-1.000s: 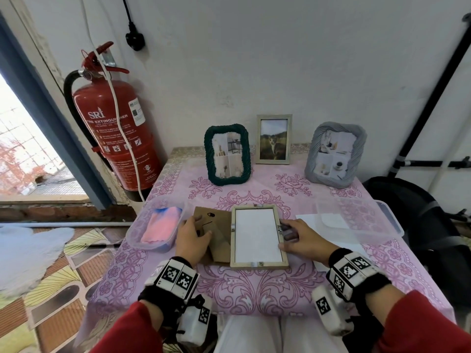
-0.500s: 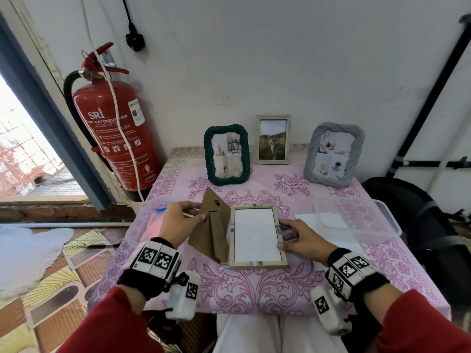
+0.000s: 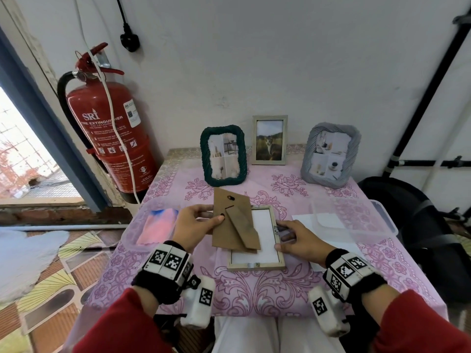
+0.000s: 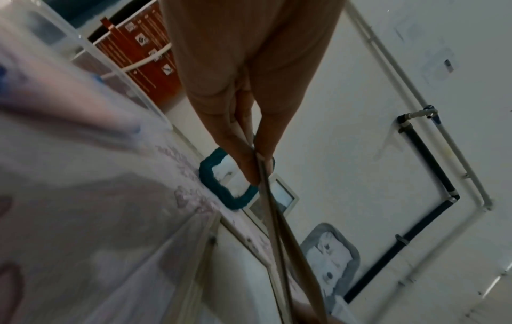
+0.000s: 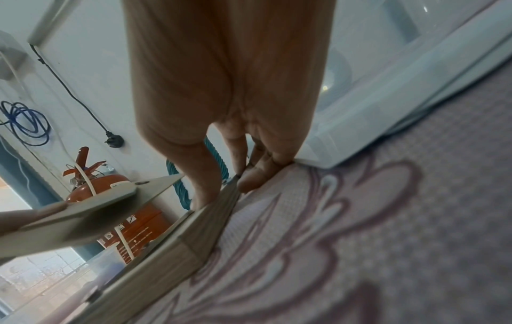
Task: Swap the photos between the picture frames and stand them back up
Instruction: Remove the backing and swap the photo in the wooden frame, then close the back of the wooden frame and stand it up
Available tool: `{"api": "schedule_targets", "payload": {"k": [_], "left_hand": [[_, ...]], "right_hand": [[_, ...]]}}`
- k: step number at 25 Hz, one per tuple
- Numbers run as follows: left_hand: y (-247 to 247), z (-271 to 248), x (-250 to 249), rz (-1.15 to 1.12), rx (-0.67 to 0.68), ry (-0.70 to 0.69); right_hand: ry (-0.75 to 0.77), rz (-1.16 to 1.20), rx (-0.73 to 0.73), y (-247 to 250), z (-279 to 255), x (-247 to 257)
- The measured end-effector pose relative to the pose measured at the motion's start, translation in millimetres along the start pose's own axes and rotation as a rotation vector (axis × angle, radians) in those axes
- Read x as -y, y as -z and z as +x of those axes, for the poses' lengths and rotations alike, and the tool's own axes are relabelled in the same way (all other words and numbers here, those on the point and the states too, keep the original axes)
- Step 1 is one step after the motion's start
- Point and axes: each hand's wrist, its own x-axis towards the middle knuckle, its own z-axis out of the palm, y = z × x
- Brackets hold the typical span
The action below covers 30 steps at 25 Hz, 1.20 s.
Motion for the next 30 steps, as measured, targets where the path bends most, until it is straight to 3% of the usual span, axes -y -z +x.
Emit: {"api": "schedule_targets", "payload": {"k": [8,15,27,30], "left_hand": [[-31.6,1.8,26.9,0.07,0.043,0.057],[-38.2,-3.3,41.5,0.494,-0.013,-0.06],[-34.2,-4.2,47.1,0.367,0.056,-0.007],[-31.9,3.3,48.2,0.36,0.063,0.027]], "right_hand": [[0.009,0.013,0.001,0.0,-0.2,-0.2],[-0.014,0.039,-0.01,0.0,2.6,1.9],[0.005,-0.038,-0.013,-2.4,-2.8,7.4],[-0.011,0.079,0.0,-1.1,-0.7,8.0]]}}
